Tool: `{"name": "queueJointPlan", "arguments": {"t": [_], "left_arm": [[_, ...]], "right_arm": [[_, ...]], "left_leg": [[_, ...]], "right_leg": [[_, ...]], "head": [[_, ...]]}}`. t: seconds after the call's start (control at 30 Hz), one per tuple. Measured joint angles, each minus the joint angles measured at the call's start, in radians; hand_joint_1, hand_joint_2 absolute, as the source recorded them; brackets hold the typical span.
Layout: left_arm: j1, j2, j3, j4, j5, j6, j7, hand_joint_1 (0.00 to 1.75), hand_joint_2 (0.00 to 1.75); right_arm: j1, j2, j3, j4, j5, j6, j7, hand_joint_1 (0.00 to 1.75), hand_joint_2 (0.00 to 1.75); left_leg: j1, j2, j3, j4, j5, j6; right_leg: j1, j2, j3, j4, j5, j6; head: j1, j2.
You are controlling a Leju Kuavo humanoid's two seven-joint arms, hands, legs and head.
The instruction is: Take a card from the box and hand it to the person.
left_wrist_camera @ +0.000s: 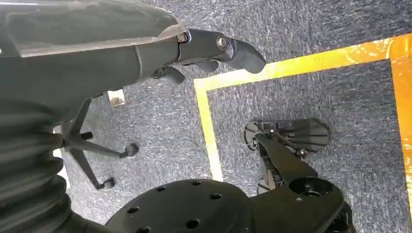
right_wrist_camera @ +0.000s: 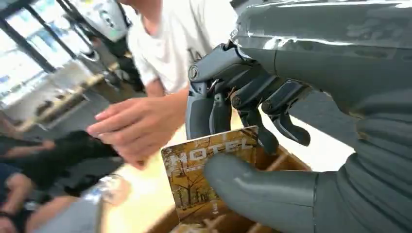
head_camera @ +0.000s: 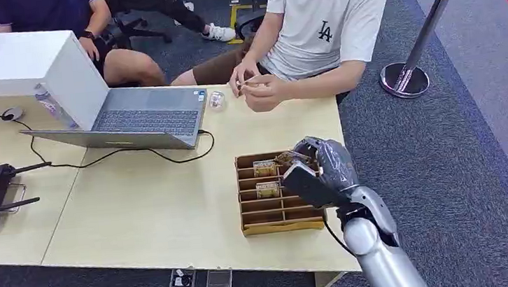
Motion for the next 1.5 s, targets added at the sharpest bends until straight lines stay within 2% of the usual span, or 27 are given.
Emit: {"name": "queueJointPlan", "arguments": {"t": [0.17, 0.4, 0.57, 0.67, 0.8, 1.03, 1.5], "left_arm": [[0.000, 0.000, 0.000, 0.000, 0.000, 0.000, -0.007, 0.00, 1.75], [0.000, 0.000, 0.000, 0.000, -0.003, 0.004, -0.014, 0.00, 1.75], [-0.001, 0.000, 0.000, 0.000, -0.006, 0.005, -0.016, 0.00, 1.75], [-0.001, 0.000, 0.000, 0.000, -0.009, 0.004, -0.016, 0.00, 1.75], [-0.003, 0.000, 0.000, 0.000, -0.011, 0.005, -0.004, 0.00, 1.75], [-0.007, 0.000, 0.000, 0.000, -0.011, 0.005, 0.021, 0.00, 1.75], [-0.007, 0.000, 0.000, 0.000, -0.007, -0.005, -0.005, 0.00, 1.75]], "right_arm": [[0.021, -0.006, 0.001, -0.074, -0.046, -0.033, -0.076, 1.59, 1.75], [0.033, -0.004, 0.000, -0.122, -0.096, -0.156, -0.199, 1.59, 1.75], [0.017, 0.007, 0.000, -0.117, -0.111, -0.301, -0.275, 1.59, 1.75], [0.000, 0.014, 0.000, -0.108, -0.089, -0.435, -0.312, 1.59, 1.75], [-0.030, 0.021, 0.000, -0.081, -0.076, -0.544, -0.326, 1.59, 1.75], [-0.056, 0.034, 0.000, -0.024, -0.004, -0.592, -0.308, 1.59, 1.75], [-0.053, 0.040, 0.000, 0.037, -0.015, -0.594, -0.306, 1.59, 1.75]], "left_leg": [[0.000, 0.000, 0.000, 0.000, 0.000, 0.000], [0.000, 0.000, 0.000, 0.000, 0.000, 0.000], [0.000, 0.000, 0.000, 0.000, 0.000, 0.000], [0.000, 0.000, 0.000, 0.000, 0.000, 0.000], [0.000, 0.000, 0.000, 0.000, 0.000, 0.000], [0.000, 0.000, 0.000, 0.000, 0.000, 0.000], [0.000, 0.000, 0.000, 0.000, 0.000, 0.000]], "right_leg": [[0.000, 0.000, 0.000, 0.000, 0.000, 0.000], [0.000, 0.000, 0.000, 0.000, 0.000, 0.000], [0.000, 0.000, 0.000, 0.000, 0.000, 0.000], [0.000, 0.000, 0.000, 0.000, 0.000, 0.000], [0.000, 0.000, 0.000, 0.000, 0.000, 0.000], [0.000, 0.000, 0.000, 0.000, 0.000, 0.000], [0.000, 0.000, 0.000, 0.000, 0.000, 0.000]], "head": [[0.000, 0.000], [0.001, 0.000], [0.000, 0.000], [0.000, 0.000], [0.001, 0.000], [0.001, 0.000], [0.001, 0.000]]}}
